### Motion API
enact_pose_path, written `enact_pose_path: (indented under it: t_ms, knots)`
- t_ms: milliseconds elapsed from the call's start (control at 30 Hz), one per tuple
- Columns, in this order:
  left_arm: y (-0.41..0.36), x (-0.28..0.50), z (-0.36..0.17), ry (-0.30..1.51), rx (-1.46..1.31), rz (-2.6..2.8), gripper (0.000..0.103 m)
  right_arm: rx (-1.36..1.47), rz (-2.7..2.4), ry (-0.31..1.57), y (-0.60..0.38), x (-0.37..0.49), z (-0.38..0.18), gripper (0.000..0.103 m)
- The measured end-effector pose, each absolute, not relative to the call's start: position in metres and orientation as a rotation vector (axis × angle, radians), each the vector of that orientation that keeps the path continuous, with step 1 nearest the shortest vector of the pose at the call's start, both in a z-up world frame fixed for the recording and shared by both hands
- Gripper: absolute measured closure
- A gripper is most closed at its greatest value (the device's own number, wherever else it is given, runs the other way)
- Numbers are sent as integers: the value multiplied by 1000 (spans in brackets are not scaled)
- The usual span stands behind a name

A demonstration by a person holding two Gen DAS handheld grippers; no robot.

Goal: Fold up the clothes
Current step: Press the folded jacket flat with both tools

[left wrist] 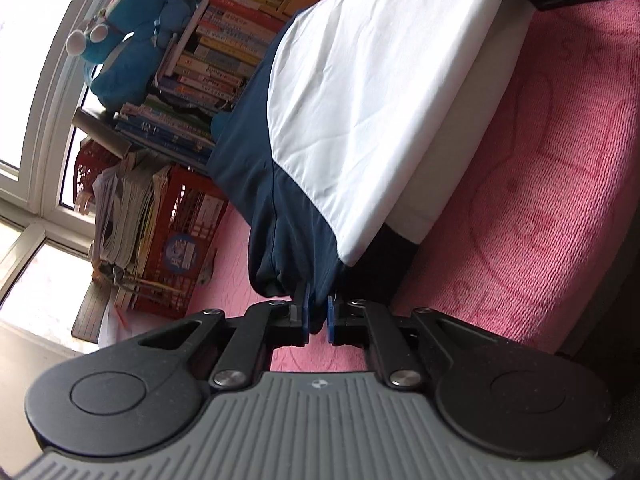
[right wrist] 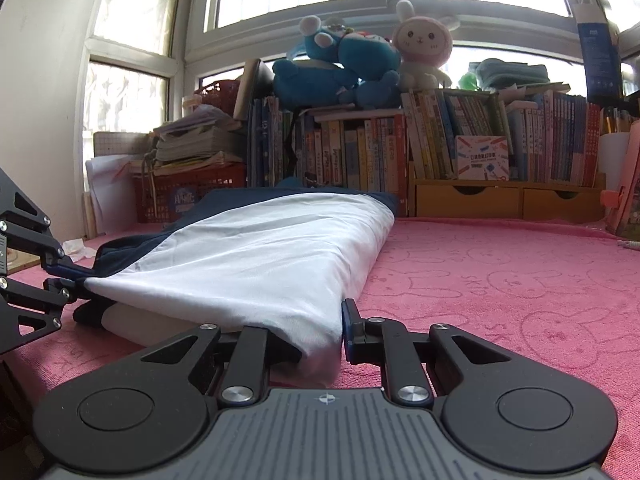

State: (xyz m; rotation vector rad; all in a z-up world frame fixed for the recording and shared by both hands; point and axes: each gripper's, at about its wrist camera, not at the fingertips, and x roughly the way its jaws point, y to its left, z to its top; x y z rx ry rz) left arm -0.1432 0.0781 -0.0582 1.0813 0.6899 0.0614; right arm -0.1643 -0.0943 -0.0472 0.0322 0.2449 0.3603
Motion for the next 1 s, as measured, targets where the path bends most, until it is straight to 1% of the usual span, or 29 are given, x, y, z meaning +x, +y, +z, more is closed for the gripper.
enact_pose_path:
  t_ms: [33, 100, 167, 233, 333, 500, 533, 567, 600, 633, 667, 700, 767, 833, 1000]
  knots:
    - [81, -142, -60, 724, 1068, 88, 94, 38, 366, 242, -95, -164, -48, 84]
    - [87, -138, -64, 790, 1041, 141, 101, 46, 368, 239, -98, -164, -49, 85]
    - [100, -138, -65, 826, 993, 213, 103, 56, 368, 243, -103, -162, -50, 85]
    - [108, -139, -56, 850, 884, 253, 102, 68, 380, 251, -107, -160, -52, 85]
    - [115, -141, -34, 858, 655, 281, 95, 69, 385, 252, -108, -160, -53, 85]
    - [114, -149, -7, 804, 349, 293, 90, 48, 381, 250, -105, -161, -54, 83]
    - [108, -153, -3, 757, 354, 318, 88, 42, 379, 250, -105, -161, -54, 82]
    - [102, -157, 0, 703, 370, 346, 82, 37, 377, 250, -104, -162, -54, 82]
    - [96, -161, 4, 649, 385, 374, 70, 34, 375, 251, -104, -162, -54, 82]
    - [86, -165, 4, 588, 483, 361, 65, 31, 375, 252, -104, -162, -55, 82]
    - [76, -169, 4, 525, 594, 340, 56, 30, 378, 253, -104, -161, -54, 82]
    - [66, -173, 1, 498, 700, 272, 50, 31, 381, 253, -104, -161, -54, 81]
    - [47, -182, -8, 461, 887, 117, 46, 41, 387, 257, -105, -160, -54, 81]
    - [30, -191, -18, 431, 1045, -43, 46, 51, 389, 259, -106, -160, -54, 81]
    - [8, -186, -34, 358, 1161, -285, 44, 49, 388, 266, -105, -160, -53, 80]
